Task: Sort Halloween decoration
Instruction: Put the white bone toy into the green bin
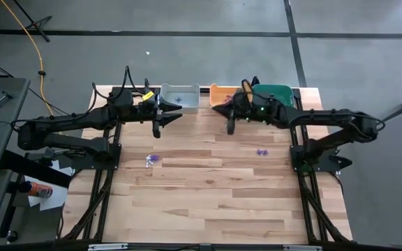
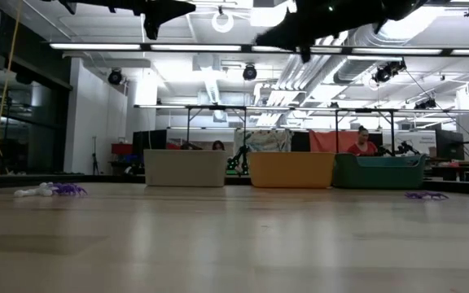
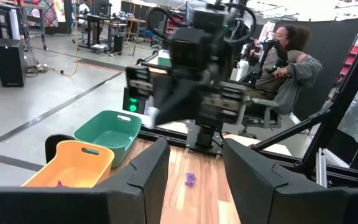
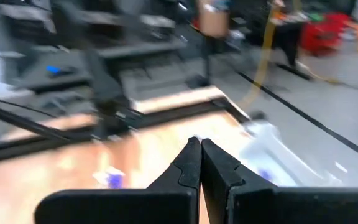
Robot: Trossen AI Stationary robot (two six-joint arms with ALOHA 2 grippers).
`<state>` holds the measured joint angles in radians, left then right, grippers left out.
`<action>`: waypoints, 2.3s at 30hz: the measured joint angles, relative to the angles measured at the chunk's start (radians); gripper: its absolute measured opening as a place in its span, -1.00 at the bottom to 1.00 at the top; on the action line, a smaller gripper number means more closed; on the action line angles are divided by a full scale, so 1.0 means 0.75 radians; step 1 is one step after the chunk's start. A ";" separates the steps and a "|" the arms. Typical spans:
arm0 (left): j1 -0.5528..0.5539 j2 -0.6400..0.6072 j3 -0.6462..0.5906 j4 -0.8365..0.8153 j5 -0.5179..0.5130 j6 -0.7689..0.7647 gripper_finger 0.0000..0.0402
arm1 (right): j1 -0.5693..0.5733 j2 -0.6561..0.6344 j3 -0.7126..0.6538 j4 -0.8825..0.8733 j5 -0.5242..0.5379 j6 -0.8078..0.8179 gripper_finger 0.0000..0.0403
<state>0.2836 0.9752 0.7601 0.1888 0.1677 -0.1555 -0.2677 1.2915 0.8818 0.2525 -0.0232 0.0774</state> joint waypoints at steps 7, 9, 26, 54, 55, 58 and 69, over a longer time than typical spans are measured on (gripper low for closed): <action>0.000 0.000 0.000 -0.016 0.001 0.000 -0.30 | -0.223 -0.147 0.002 -0.510 0.065 -0.011 -1.00; 0.000 0.000 0.000 -0.016 0.001 0.000 -0.30 | -0.294 -0.159 0.002 -0.650 0.084 -0.008 -1.00; 0.000 0.000 0.000 -0.016 0.001 0.002 -0.30 | -0.859 0.111 0.001 -1.120 0.331 0.273 -1.00; 0.000 0.000 0.000 -0.017 0.001 0.003 -0.30 | -0.137 -0.176 -0.001 -0.158 -0.490 0.308 -0.98; 0.000 0.000 0.000 -0.017 0.002 0.003 -0.30 | -0.103 -0.176 -0.001 -0.148 -0.439 0.306 -0.97; 0.000 0.000 0.000 -0.017 0.002 0.003 -0.30 | -0.025 -0.176 -0.001 -0.124 -0.300 0.271 -0.89; 0.000 -0.001 0.002 -0.041 0.019 -0.015 -0.30 | 0.020 -0.181 -0.001 -0.131 -0.179 0.280 -0.40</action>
<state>0.2836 0.9749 0.7616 0.1583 0.1821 -0.1669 -0.2523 1.1557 0.8814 0.1543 -0.1574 0.2871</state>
